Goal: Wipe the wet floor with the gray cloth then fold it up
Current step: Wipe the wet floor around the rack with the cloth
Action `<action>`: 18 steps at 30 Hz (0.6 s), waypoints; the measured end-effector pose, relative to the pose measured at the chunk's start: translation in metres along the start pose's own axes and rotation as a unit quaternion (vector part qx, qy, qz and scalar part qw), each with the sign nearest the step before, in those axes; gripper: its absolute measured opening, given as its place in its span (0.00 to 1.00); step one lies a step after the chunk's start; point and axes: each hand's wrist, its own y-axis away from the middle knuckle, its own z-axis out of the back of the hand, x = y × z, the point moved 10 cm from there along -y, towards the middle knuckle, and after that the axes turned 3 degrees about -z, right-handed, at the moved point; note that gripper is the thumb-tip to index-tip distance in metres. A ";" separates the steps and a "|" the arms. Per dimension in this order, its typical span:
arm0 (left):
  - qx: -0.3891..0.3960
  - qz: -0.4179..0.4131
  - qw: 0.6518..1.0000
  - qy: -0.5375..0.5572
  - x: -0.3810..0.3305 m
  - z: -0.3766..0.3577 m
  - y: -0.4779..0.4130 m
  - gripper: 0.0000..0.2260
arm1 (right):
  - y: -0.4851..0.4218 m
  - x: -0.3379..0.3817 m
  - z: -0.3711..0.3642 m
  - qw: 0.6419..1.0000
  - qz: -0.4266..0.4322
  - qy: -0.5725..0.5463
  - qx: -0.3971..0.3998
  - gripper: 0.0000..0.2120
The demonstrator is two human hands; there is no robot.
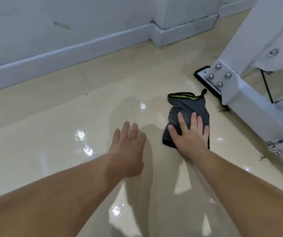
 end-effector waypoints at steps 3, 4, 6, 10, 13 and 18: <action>0.000 0.014 0.999 0.030 0.018 -0.010 0.013 0.39 | 0.034 0.011 -0.012 0.999 -0.029 -0.001 -0.036 0.35; -0.002 0.023 0.999 0.040 0.029 -0.016 0.021 0.39 | 0.047 0.019 -0.019 0.999 -0.027 0.004 -0.032 0.35; -0.015 0.037 0.998 0.049 0.049 -0.025 0.039 0.37 | 0.074 0.034 -0.032 0.999 -0.011 0.019 -0.031 0.35; -0.031 0.042 0.997 0.055 0.082 -0.048 0.075 0.32 | 0.120 0.065 -0.054 0.999 0.010 0.046 -0.019 0.34; -0.039 0.032 0.997 0.050 0.101 -0.061 0.097 0.34 | 0.144 0.102 -0.072 0.999 0.028 0.046 0.000 0.35; -0.047 0.042 0.995 0.074 0.139 -0.074 0.135 0.37 | 0.207 0.189 -0.102 0.986 0.163 0.029 -0.020 0.36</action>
